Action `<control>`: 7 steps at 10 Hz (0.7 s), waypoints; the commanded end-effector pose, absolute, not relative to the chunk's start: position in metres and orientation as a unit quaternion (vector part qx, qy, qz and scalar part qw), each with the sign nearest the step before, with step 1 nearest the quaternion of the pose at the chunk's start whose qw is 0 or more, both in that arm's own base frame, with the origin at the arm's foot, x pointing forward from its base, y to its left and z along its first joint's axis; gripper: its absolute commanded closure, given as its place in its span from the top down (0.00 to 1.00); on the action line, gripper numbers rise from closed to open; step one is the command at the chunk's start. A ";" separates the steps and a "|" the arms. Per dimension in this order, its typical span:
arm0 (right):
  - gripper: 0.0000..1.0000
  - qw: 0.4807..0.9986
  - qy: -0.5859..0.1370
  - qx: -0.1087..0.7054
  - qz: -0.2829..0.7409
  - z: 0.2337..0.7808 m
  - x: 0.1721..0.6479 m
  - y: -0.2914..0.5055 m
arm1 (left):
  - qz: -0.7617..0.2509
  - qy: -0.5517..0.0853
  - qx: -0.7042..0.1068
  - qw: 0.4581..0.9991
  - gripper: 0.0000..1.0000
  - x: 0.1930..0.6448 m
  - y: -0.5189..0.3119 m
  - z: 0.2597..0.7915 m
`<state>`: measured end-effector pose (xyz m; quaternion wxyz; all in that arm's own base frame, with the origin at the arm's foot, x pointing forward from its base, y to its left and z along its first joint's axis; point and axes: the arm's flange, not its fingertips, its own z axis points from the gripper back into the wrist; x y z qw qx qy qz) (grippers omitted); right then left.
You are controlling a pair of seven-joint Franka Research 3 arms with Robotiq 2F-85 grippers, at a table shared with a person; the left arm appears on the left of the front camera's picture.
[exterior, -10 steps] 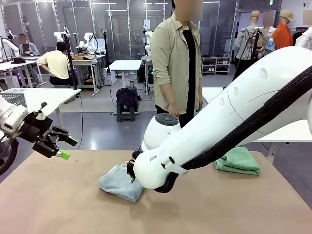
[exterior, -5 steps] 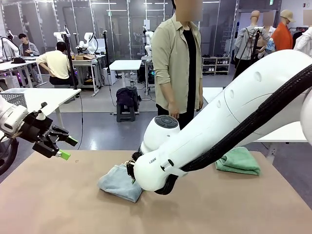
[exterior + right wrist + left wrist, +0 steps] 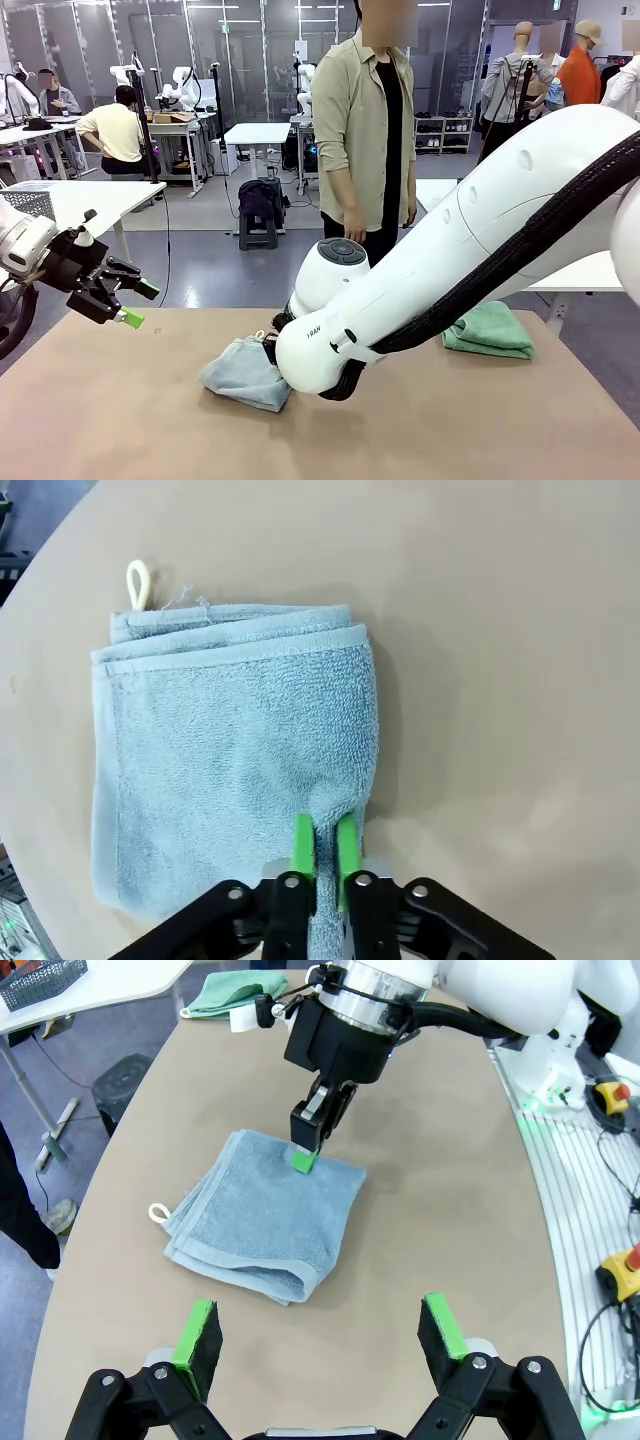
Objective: Fold the towels and place them in the basket.
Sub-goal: Stack the folded Towel with hook on the right side of the table.
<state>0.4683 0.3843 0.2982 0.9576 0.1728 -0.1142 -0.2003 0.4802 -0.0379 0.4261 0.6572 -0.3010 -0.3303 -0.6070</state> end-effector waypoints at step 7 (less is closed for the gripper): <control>0.00 0.958 -0.114 0.172 -0.200 0.297 0.468 0.384 | -0.609 -0.329 -0.300 0.657 1.00 0.480 -0.038 0.427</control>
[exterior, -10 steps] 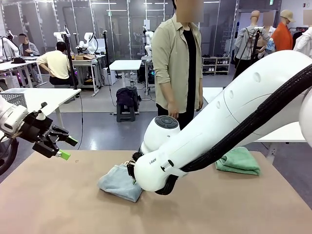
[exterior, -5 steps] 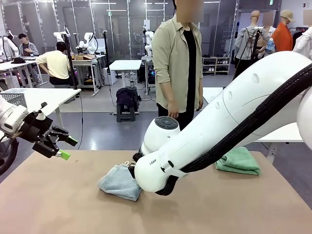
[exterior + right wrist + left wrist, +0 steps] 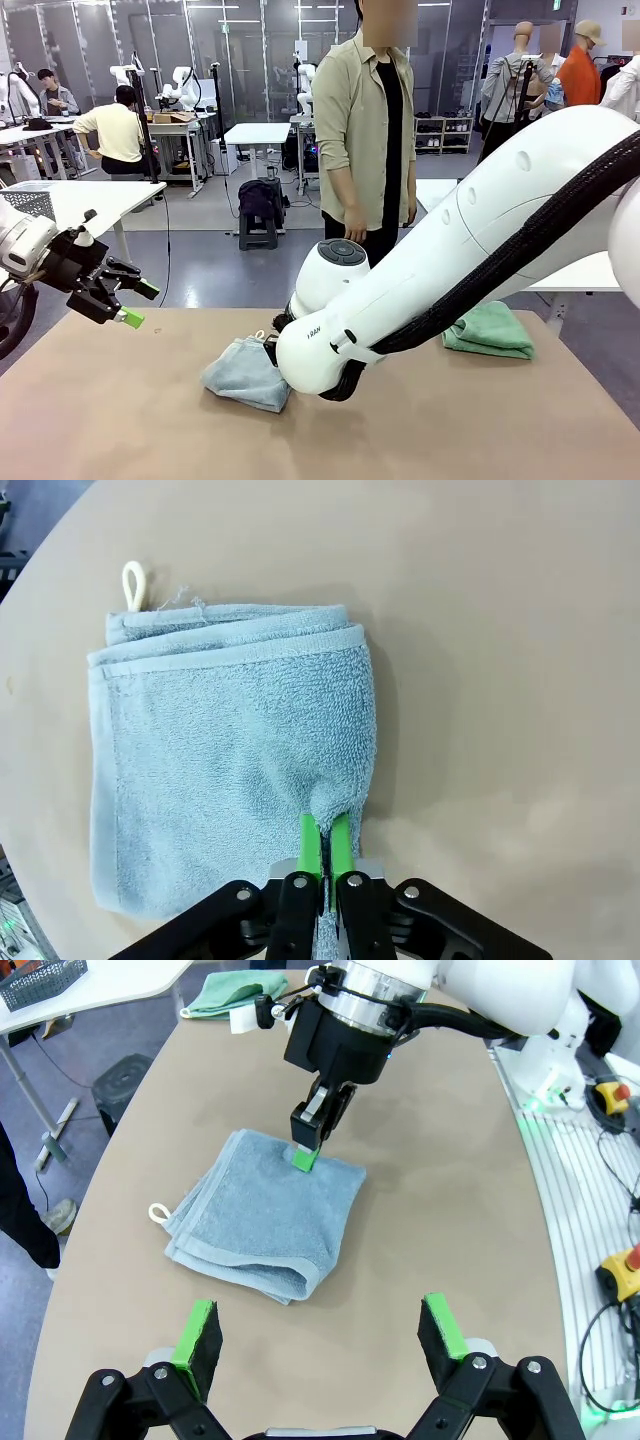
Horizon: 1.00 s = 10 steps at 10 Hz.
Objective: Fold the towels and place them in the basket.
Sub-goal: Stack the folded Towel with hook on the right side of the table.
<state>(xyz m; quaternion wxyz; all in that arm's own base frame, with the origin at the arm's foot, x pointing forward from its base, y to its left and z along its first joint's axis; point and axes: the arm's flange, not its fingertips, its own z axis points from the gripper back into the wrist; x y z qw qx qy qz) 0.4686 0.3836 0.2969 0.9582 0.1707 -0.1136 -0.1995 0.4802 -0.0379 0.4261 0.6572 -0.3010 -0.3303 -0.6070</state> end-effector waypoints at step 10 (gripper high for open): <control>0.04 0.953 -0.178 0.226 -0.092 0.345 0.515 0.325 | -0.609 -0.329 -0.300 0.657 1.00 0.480 -0.038 0.427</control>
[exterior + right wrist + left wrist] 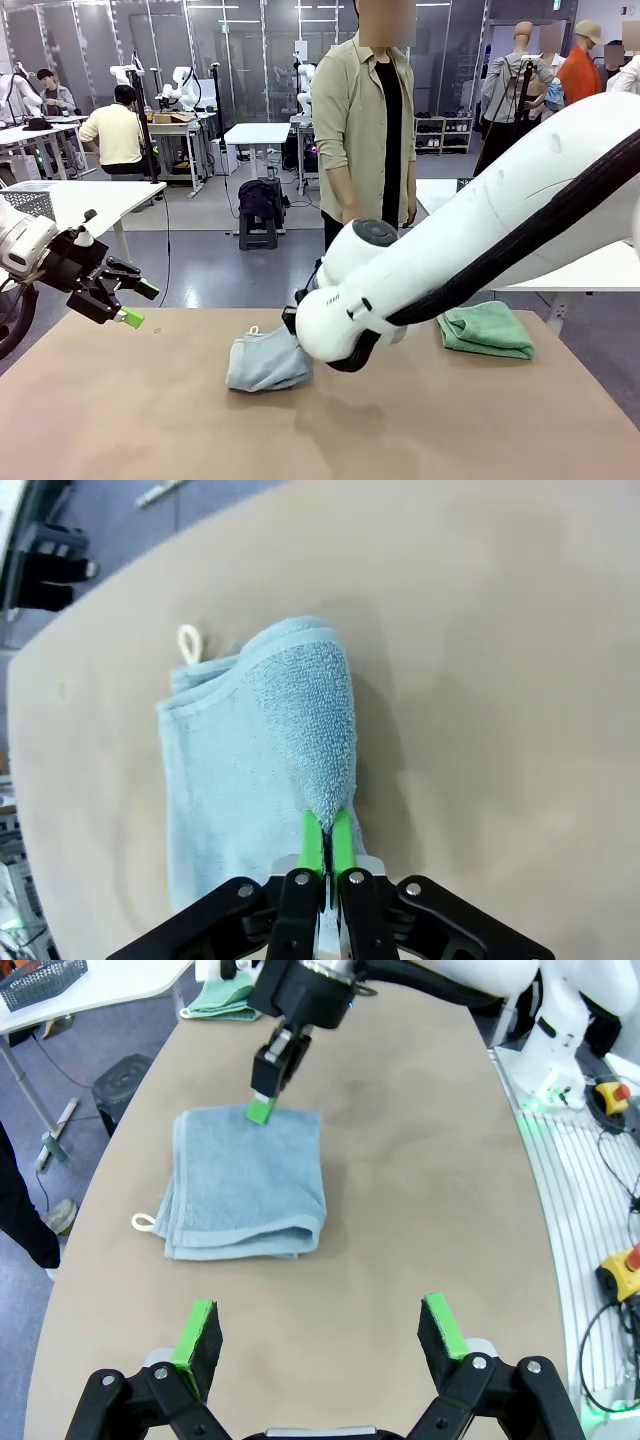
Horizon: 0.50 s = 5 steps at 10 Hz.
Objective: Fold the towels and place them in the basket.
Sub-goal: Stack the folded Towel with hook on the right side of the table.
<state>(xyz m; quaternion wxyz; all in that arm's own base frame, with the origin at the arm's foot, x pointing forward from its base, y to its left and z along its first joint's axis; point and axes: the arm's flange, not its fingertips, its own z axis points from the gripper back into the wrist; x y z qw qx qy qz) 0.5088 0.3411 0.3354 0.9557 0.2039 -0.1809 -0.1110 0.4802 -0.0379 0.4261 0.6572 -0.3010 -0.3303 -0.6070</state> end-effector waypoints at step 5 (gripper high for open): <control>0.04 0.962 -0.208 0.180 -0.004 0.416 0.541 0.268 | -0.609 -0.329 -0.300 0.657 1.00 0.480 -0.038 0.427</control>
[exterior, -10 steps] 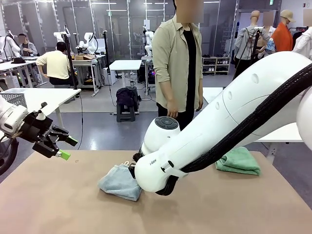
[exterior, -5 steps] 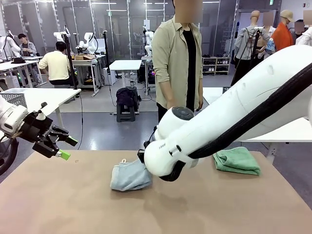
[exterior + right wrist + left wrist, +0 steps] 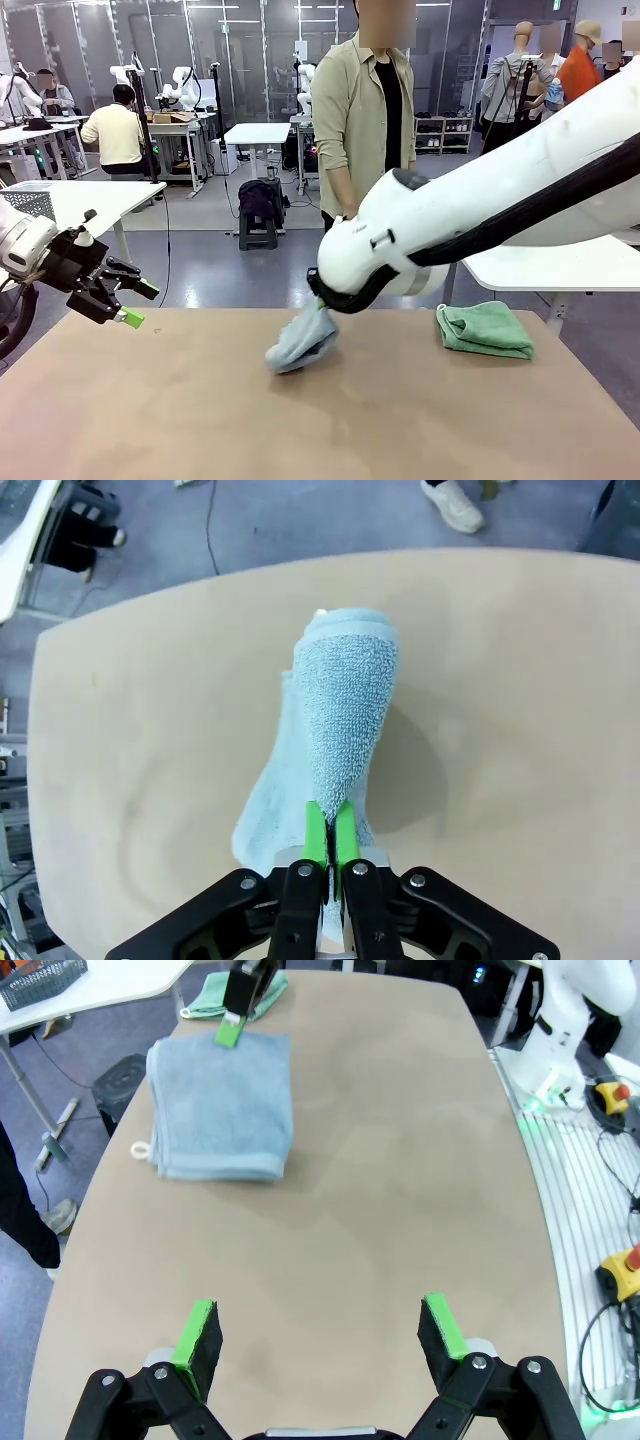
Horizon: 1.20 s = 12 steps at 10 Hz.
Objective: Fold the towels and place them in the basket.
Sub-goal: Stack the folded Towel with hook on the right side of the table.
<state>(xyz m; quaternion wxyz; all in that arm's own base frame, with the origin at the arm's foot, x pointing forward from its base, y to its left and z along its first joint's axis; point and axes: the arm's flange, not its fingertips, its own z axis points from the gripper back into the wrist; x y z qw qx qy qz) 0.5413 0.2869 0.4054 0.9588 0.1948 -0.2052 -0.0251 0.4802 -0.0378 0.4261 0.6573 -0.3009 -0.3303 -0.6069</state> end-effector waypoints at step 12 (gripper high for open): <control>0.04 0.970 -0.234 0.049 0.037 0.477 0.556 0.176 | -0.609 -0.329 -0.300 0.657 1.00 0.480 -0.038 0.427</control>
